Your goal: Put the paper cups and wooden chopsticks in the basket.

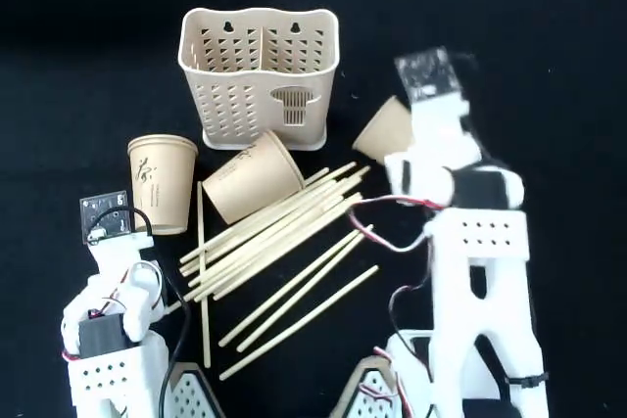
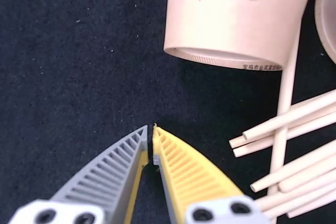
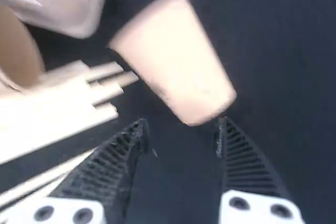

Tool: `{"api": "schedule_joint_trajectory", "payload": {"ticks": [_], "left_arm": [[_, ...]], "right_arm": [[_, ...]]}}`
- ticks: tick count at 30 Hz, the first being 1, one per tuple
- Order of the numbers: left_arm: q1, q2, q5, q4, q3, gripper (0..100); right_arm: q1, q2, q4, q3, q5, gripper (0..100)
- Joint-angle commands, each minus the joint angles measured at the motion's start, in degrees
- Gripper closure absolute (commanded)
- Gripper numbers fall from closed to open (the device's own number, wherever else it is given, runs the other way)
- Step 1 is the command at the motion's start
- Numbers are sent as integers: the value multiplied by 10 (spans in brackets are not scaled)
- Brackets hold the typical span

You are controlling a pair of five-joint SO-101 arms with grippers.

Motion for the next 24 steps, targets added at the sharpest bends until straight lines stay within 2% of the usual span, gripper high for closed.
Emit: {"api": "schedule_joint_trajectory", "payload": {"ticks": [1, 4, 8, 12, 18, 24], "left_arm": [[-5, 0, 0, 3, 9, 967], [-5, 0, 0, 3, 9, 967], [-5, 0, 0, 3, 9, 967], [-5, 0, 0, 3, 9, 967], [-5, 0, 0, 3, 9, 967], [-5, 0, 0, 3, 9, 967]], "right_arm": [[-46, 53, -74, -38, -21, 775], [-45, 145, -164, -70, -28, 775], [-34, 293, -197, -196, -134, 753], [-33, 446, -113, -357, -199, 684], [-15, 613, 16, -584, -208, 723], [5, 724, 125, -737, -213, 726]]}}
